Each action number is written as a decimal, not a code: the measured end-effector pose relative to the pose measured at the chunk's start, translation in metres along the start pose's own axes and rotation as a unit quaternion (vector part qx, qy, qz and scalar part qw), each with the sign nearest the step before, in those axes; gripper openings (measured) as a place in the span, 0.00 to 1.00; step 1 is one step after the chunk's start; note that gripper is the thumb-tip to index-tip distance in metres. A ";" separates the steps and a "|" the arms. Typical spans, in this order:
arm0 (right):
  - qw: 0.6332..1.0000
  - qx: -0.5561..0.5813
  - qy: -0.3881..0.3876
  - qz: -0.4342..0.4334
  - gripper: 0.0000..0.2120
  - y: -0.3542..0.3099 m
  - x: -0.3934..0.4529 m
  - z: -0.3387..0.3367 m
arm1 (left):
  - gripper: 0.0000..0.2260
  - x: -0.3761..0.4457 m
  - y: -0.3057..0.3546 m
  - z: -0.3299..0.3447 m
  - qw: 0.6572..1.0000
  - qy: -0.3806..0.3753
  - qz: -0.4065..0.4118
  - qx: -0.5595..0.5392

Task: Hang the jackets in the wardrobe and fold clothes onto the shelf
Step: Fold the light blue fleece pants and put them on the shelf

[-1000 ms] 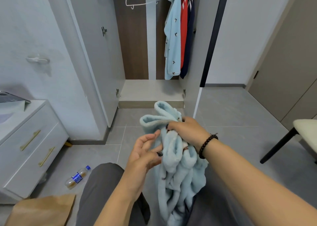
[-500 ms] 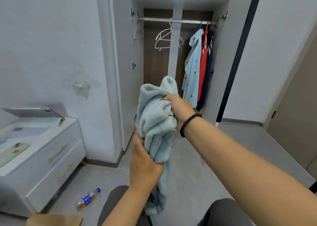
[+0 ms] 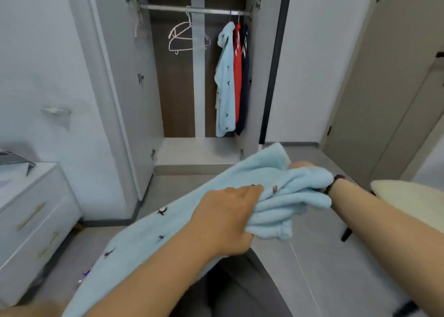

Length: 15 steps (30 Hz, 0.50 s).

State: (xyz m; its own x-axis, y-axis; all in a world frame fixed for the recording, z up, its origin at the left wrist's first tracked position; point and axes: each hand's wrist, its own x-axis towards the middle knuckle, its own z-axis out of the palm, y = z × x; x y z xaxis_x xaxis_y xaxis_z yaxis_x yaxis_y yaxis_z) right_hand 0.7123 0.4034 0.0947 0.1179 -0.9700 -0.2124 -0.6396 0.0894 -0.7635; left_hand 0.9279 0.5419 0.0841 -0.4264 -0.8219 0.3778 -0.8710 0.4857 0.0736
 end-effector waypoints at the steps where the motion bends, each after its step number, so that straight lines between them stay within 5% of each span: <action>1: 0.998 -0.045 -0.034 0.040 0.10 0.020 -0.006 0.007 | 0.19 -0.005 0.014 0.023 0.999 -0.051 0.012 -0.012; 4: 0.982 -0.111 -0.098 0.121 0.10 0.114 -0.015 0.043 | 0.18 -0.027 0.052 0.083 0.985 -0.158 0.074 0.004; 8: 0.972 0.090 -0.060 0.208 0.17 0.162 -0.017 0.055 | 0.23 -0.043 0.078 0.115 0.983 -0.156 0.095 0.002; 10: 0.964 0.130 -0.066 0.224 0.14 0.160 -0.009 0.049 | 0.21 -0.039 0.068 0.111 0.979 -0.156 0.026 -0.130; 13: 0.981 0.040 -0.019 0.187 0.03 0.136 0.009 0.045 | 0.21 -0.019 0.032 0.102 0.952 -0.146 -0.082 -0.255; 15: 0.989 -0.042 0.027 0.140 0.25 0.122 0.022 0.047 | 0.18 -0.008 0.006 0.100 0.948 -0.130 -0.154 -0.246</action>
State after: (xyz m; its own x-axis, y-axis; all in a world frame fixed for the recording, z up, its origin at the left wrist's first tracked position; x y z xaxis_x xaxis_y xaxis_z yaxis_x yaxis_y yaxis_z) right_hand 0.6730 0.4034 -0.0318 -0.1111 -0.9208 -0.3740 -0.7029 0.3388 -0.6254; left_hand 0.9015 0.5214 -0.0104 -0.2719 -0.9617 0.0339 -0.7719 0.2390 0.5891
